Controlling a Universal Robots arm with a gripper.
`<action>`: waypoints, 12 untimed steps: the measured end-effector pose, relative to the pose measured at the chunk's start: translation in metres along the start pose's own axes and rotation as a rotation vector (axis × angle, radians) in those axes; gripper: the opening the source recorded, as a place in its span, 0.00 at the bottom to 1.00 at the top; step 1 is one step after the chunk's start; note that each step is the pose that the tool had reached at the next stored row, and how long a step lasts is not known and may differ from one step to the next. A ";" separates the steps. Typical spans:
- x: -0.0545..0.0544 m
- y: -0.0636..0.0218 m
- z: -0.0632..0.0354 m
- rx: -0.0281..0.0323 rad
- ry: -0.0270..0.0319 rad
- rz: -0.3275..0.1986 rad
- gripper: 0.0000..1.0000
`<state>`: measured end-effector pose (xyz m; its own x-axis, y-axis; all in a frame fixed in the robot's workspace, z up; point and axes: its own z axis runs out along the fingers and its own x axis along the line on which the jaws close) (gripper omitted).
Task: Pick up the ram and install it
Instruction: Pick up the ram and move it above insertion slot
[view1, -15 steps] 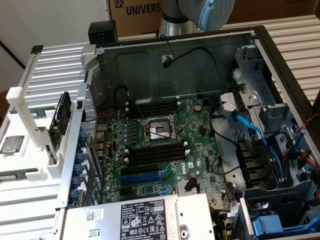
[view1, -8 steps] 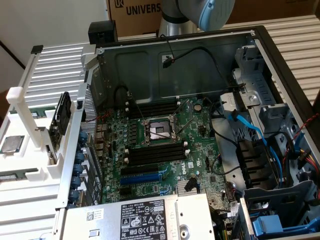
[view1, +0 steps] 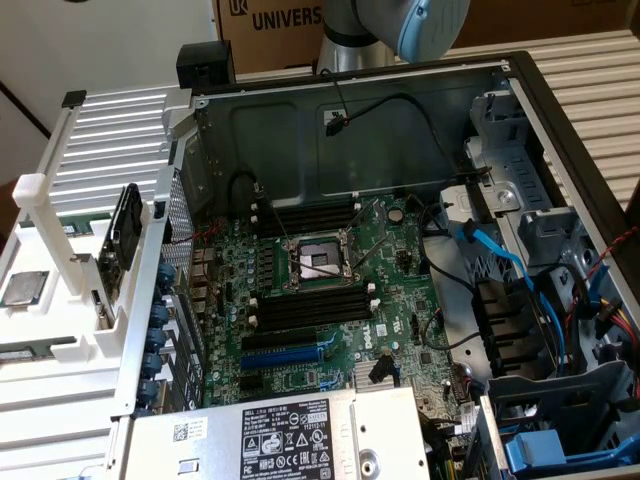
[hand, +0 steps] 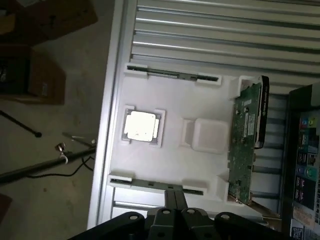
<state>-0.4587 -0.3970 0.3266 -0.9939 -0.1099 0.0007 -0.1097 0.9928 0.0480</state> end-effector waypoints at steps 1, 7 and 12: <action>0.000 -0.0001 0.0008 -0.0001 0.0009 -0.020 0.10; 0.000 -0.0003 0.0051 -0.0003 0.0060 -0.127 0.10; 0.000 -0.0004 0.0084 -0.0004 0.0105 -0.218 0.10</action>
<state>-0.4587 -0.3970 0.3181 -0.9466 -0.3223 0.0006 -0.3219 0.9455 0.0486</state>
